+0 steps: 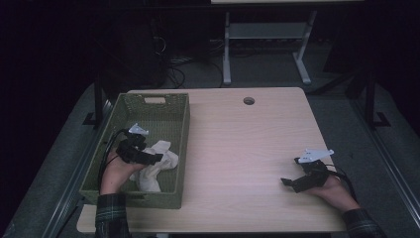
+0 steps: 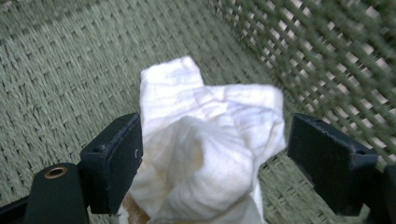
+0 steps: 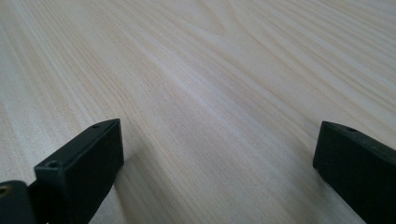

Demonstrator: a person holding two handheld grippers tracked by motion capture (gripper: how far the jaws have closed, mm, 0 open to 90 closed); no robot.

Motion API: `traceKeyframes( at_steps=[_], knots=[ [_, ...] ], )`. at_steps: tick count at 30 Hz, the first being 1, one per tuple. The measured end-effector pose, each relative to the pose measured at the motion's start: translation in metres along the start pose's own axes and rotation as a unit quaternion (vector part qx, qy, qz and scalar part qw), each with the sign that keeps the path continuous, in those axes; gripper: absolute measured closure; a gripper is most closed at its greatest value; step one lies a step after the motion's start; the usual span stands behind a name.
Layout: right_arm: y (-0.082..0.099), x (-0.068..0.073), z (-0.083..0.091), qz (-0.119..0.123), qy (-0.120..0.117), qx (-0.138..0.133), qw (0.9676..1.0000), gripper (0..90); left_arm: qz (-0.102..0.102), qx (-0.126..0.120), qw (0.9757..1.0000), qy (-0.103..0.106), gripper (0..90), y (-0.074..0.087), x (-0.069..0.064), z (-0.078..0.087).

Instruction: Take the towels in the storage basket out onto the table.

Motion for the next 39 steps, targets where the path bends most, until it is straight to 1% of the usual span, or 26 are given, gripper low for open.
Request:
traceKeyframes(
  at_steps=[1, 2, 4, 5, 6, 7, 8, 9, 10, 11, 12, 13, 14, 18, 21, 23, 24, 25, 27, 28, 30, 32, 33, 35, 36, 39],
  knots=[
    [0.000, 0.000, 0.000, 0.000, 0.000, 0.000, 1.0000, 1.3, 0.000, 0.000, 1.0000, 0.000, 17.8, 0.000, 0.000, 0.000],
    [0.000, 0.000, 0.000, 0.000, 0.000, 0.000, 1.0000, 1.3, 0.004, 0.006, 1.0000, 0.001, 17.3, 0.002, 0.001, -0.003],
    [0.000, 0.000, 0.000, 0.000, 0.000, 0.000, 1.0000, 1.3, 0.004, 0.016, 0.9999, -0.002, 17.2, 0.005, 0.002, -0.006],
    [0.000, 0.000, 0.000, 0.000, 0.000, 0.000, 1.0000, 1.3, 0.004, 0.016, 0.9999, -0.002, 17.2, 0.005, 0.002, -0.006],
    [0.000, 0.000, 0.000, 0.000, 0.000, 0.000, 1.0000, 1.3, -0.002, 0.027, 0.9996, -0.004, 17.2, 0.007, 0.002, -0.010],
    [0.000, 0.000, 0.000, 0.000, 0.000, 0.000, 1.0000, 1.3, -0.002, 0.027, 0.9996, -0.004, 17.0, 0.007, 0.002, -0.010],
    [0.000, 0.000, 0.000, 0.000, 0.000, 0.000, 1.0000, 1.3, -0.004, 0.042, 0.9991, -0.005, 16.8, 0.009, 0.001, -0.016],
    [0.000, 0.000, 0.000, 0.000, 0.000, 0.000, 1.0000, 1.3, -0.004, 0.042, 0.9991, -0.005, 16.6, 0.009, 0.001, -0.016],
    [0.000, 0.000, 0.000, 0.000, 0.000, 0.000, 1.0000, 1.3, -0.004, 0.061, 0.9981, -0.010, 16.3, 0.012, 0.001, -0.021],
    [0.000, 0.000, 0.000, 0.000, 0.000, 0.000, 1.0000, 1.3, -0.004, 0.061, 0.9981, -0.010, 16.3, 0.012, 0.001, -0.021],
    [0.000, 0.000, 0.000, -0.001, 0.000, 0.000, 1.0000, 1.3, -0.005, 0.072, 0.9973, -0.014, 16.2, 0.014, 0.000, -0.024],
    [0.000, 0.000, 0.000, -0.001, 0.000, 0.000, 1.0000, 1.3, -0.005, 0.072, 0.9973, -0.014, 16.1, 0.014, 0.000, -0.024],
    [0.000, 0.000, 0.000, -0.001, 0.000, 0.000, 1.0000, 1.3, -0.006, 0.081, 0.9966, -0.015, 16.1, 0.014, 0.000, -0.026],
    [0.000, 0.000, 0.000, 0.000, 0.000, 0.000, 1.0000, 1.3, -0.010, 0.088, 0.9960, -0.012, 15.6, 0.016, -0.002, -0.029],
    [0.000, 0.000, 0.000, -0.001, 0.000, 0.000, 1.0000, 1.3, -0.011, 0.104, 0.9944, -0.016, 15.4, 0.017, -0.003, -0.033],
    [0.000, 0.000, 0.000, 0.000, 0.000, 0.000, 1.0000, 1.3, -0.015, 0.116, 0.9929, -0.018, 15.2, 0.019, -0.003, -0.034],
    [0.000, 0.000, 0.000, -0.001, 0.000, 0.000, 1.0000, 1.3, -0.012, 0.118, 0.9927, -0.019, 15.2, 0.019, -0.003, -0.035],
    [0.000, 0.000, 0.000, -0.001, 0.000, 0.000, 1.0000, 1.3, -0.009, 0.125, 0.9919, -0.020, 16.2, 0.020, -0.002, -0.036],
    [0.000, 0.000, 0.000, -0.001, 0.000, 0.000, 1.0000, 1.3, -0.008, 0.127, 0.9917, -0.019, 16.4, 0.021, -0.003, -0.036],
    [0.000, 0.000, 0.000, 0.000, 0.000, 0.000, 1.0000, 1.3, -0.007, 0.131, 0.9912, -0.018, 16.9, 0.021, -0.003, -0.037],
    [0.000, 0.000, 0.000, -0.001, 0.000, 0.000, 1.0000, 1.3, -0.006, 0.138, 0.9902, -0.021, 21.2, 0.022, -0.003, -0.037],
    [0.000, 0.000, 0.000, -0.001, 0.000, 0.000, 1.0000, 1.3, -0.004, 0.140, 0.9899, -0.022, 27.4, 0.023, -0.003, -0.037],
    [0.000, 0.000, 0.000, -0.001, 0.000, 0.000, 1.0000, 1.3, 0.000, 0.141, 0.9898, -0.021, 32.2, 0.023, -0.003, -0.035],
    [0.000, 0.000, 0.000, 0.000, 0.000, 0.000, 1.0000, 1.3, -0.001, 0.142, 0.9897, -0.021, 40.4, 0.023, -0.003, -0.034],
    [0.000, 0.000, 0.000, -0.001, 0.000, 0.000, 1.0000, 1.3, 0.002, 0.141, 0.9898, -0.021, 40.4, 0.023, -0.003, -0.033],
    [0.000, 0.000, 0.000, 0.000, 0.000, 0.000, 1.0000, 1.3, 0.009, 0.136, 0.9906, -0.010, 57.2, 0.022, -0.003, -0.030]
  ],
)
Point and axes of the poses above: each handheld gripper's, and its own axes: z roughly backward along the jaws, y roughly out of its underside, x roughly to its left, the point moved 6 cm from there along -z, roughly forward along the jaws, and after that the axes turned 8 degrees about x, right-handed, at the moved point
